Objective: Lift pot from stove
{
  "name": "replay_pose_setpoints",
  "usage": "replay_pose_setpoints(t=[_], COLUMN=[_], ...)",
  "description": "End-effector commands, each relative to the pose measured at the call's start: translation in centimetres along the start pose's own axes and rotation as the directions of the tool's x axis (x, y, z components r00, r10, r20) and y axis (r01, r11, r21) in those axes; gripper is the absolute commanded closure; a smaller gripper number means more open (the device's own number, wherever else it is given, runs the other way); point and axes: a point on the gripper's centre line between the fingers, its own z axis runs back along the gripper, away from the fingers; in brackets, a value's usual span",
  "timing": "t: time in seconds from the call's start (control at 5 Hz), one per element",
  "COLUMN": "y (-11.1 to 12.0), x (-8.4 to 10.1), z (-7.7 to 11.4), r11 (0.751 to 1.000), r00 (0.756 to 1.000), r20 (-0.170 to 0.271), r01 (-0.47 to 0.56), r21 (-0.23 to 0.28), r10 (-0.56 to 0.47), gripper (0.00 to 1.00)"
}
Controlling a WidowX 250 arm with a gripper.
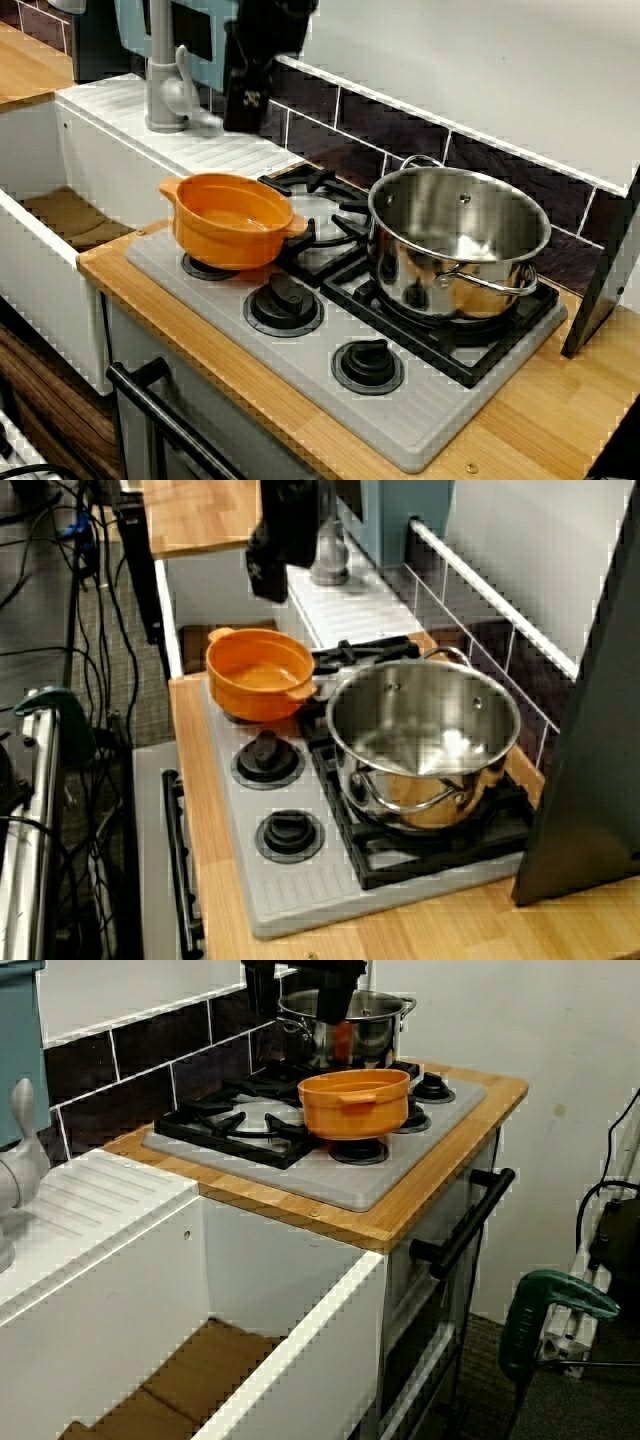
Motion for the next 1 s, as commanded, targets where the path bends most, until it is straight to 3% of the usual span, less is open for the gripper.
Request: replay_pose_setpoints(t=[0.0,0.4,0.6,0.8], y=[-0.2,-0.9,-1.4,-2.0], x=[0.5,-0.1,-0.5,-1.1], z=[-0.7,-4.4,-5.0,-6.0], r11=[0.999,0.999,0.999,0.999], r00=[0.999,0.999,0.999,0.999], r20=[0.016,-0.034,-0.046,-0.045], r01=[-0.035,-0.024,-0.012,-0.021], r21=[0.031,0.040,0.038,0.027], r10=[0.034,0.026,0.014,0.022], gripper=[0.00,0.00,0.00,1.00])
